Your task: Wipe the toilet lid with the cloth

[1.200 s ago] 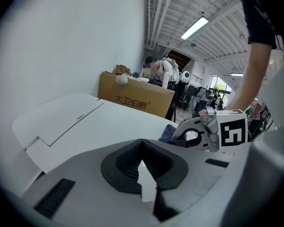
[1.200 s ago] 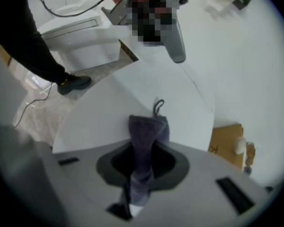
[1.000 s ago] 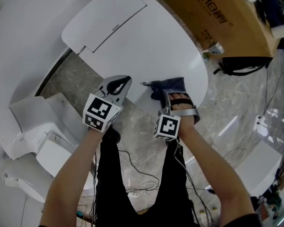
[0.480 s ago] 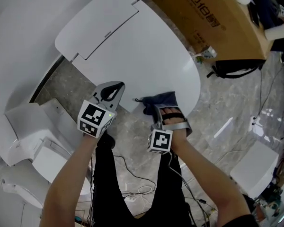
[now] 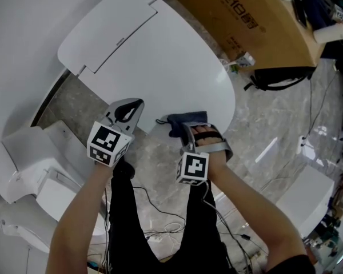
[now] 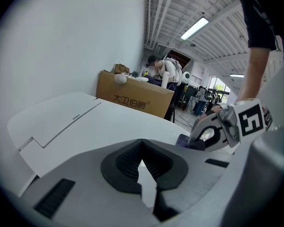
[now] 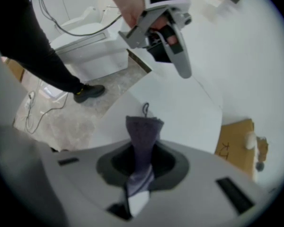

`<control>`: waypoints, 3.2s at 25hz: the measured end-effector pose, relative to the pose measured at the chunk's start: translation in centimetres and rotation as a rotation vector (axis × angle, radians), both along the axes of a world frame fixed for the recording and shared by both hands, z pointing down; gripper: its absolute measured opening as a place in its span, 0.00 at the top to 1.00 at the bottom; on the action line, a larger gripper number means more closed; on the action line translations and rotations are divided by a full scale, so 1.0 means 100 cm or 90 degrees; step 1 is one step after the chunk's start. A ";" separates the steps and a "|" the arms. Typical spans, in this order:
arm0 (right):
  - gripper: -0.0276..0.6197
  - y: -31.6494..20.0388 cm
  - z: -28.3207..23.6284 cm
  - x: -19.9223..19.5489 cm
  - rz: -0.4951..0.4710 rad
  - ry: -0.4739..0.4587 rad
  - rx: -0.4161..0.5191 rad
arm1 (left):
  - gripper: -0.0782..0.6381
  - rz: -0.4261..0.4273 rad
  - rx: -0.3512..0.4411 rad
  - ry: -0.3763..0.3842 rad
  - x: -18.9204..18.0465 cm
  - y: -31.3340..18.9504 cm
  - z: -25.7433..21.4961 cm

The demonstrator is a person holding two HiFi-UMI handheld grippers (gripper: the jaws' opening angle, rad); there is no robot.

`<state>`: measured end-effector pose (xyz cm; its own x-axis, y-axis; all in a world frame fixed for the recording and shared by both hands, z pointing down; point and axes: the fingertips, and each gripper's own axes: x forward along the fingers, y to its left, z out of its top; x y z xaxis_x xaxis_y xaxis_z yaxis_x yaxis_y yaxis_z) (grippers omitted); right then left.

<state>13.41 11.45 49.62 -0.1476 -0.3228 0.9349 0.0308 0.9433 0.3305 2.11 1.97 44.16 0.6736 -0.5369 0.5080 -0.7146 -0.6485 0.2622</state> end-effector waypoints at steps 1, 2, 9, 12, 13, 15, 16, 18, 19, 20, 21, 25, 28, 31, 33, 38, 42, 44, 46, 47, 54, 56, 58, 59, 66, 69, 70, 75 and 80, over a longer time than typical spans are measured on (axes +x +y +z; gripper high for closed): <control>0.86 -0.012 -0.005 0.001 0.010 -0.006 0.013 | 0.87 0.001 -0.001 -0.001 0.000 0.000 0.001; 0.86 -0.028 -0.011 0.004 0.018 -0.008 0.029 | 0.87 0.002 -0.003 -0.003 -0.001 0.001 0.001; 0.86 -0.167 -0.034 0.032 0.042 0.032 0.155 | 0.87 0.004 -0.004 -0.006 -0.002 -0.001 -0.002; 0.86 -0.217 -0.030 0.048 0.039 0.075 0.183 | 0.87 0.000 0.001 -0.003 -0.003 -0.004 -0.007; 0.86 -0.232 -0.028 0.052 0.038 0.087 0.189 | 0.87 0.000 0.002 -0.002 -0.002 -0.005 -0.007; 0.86 -0.260 -0.025 0.059 0.043 0.101 0.197 | 0.87 0.003 0.003 -0.002 -0.001 -0.006 -0.007; 0.86 -0.271 -0.024 0.062 0.049 0.104 0.198 | 0.87 0.005 0.002 -0.003 -0.001 -0.006 -0.006; 0.86 -0.289 -0.019 0.068 0.063 0.110 0.198 | 0.87 0.009 0.001 -0.002 -0.002 -0.005 -0.006; 0.86 -0.295 -0.016 0.071 0.068 0.113 0.197 | 0.87 0.010 0.000 -0.002 -0.003 -0.005 -0.006; 0.86 -0.299 -0.014 0.073 0.070 0.115 0.195 | 0.87 0.009 0.000 -0.001 -0.003 -0.005 -0.005; 0.86 -0.302 -0.011 0.074 0.069 0.117 0.191 | 0.87 0.008 -0.001 -0.001 -0.003 -0.005 -0.004; 0.86 -0.294 0.008 0.080 0.056 0.139 0.160 | 0.87 0.008 -0.003 0.000 -0.003 -0.008 -0.004; 0.86 -0.285 0.016 0.084 0.049 0.137 0.147 | 0.87 0.017 0.006 0.001 0.003 -0.012 -0.007; 0.86 -0.275 0.021 0.082 0.043 0.130 0.144 | 0.87 0.016 0.006 0.000 0.002 -0.015 -0.007; 0.86 -0.270 0.021 0.081 0.044 0.124 0.141 | 0.87 0.014 0.005 0.001 0.004 -0.017 -0.008; 0.86 -0.254 0.022 0.082 0.038 0.118 0.135 | 0.87 0.027 0.008 -0.001 0.014 -0.017 -0.010; 0.86 -0.239 0.022 0.080 0.034 0.112 0.136 | 0.87 0.027 0.009 -0.001 0.016 -0.018 -0.010; 0.86 -0.230 0.022 0.081 0.033 0.109 0.133 | 0.87 0.029 0.007 0.000 0.019 -0.015 -0.010; 0.86 -0.221 0.023 0.082 0.033 0.106 0.131 | 0.87 0.031 0.005 0.000 0.022 -0.013 -0.010; 0.86 -0.218 0.023 0.082 0.035 0.104 0.132 | 0.87 0.032 0.006 0.000 0.022 -0.013 -0.010; 0.86 -0.199 0.022 0.083 0.037 0.096 0.135 | 0.87 0.031 0.008 0.001 0.024 -0.010 -0.010; 0.86 -0.194 0.022 0.083 0.038 0.094 0.134 | 0.87 0.031 0.007 0.001 0.025 -0.008 -0.009; 0.86 -0.187 0.022 0.082 0.040 0.091 0.130 | 0.87 0.032 0.006 0.001 0.027 -0.006 -0.008; 0.86 -0.183 0.022 0.082 0.039 0.090 0.127 | 0.87 0.033 0.005 0.001 0.027 -0.004 -0.008; 0.86 -0.157 0.023 0.081 0.039 0.077 0.111 | 0.87 0.041 0.004 0.001 0.031 -0.001 -0.008; 0.86 -0.147 0.023 0.080 0.044 0.071 0.107 | 0.87 0.040 0.004 0.002 0.032 -0.003 -0.009; 0.86 -0.144 0.023 0.079 0.046 0.069 0.106 | 0.87 0.040 0.005 0.002 0.032 -0.003 -0.009; 0.86 -0.128 0.023 0.079 0.055 0.061 0.102 | 0.87 0.043 0.003 0.002 0.036 -0.002 -0.008; 0.86 -0.110 0.025 0.075 0.064 0.045 0.098 | 0.87 0.045 0.003 0.007 0.039 0.000 -0.009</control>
<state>20.94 0.49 52.11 -0.0432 -0.4721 0.8805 -0.0331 0.8815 0.4710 6.02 1.97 43.29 0.7152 -0.4906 0.4978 -0.6645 -0.6981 0.2667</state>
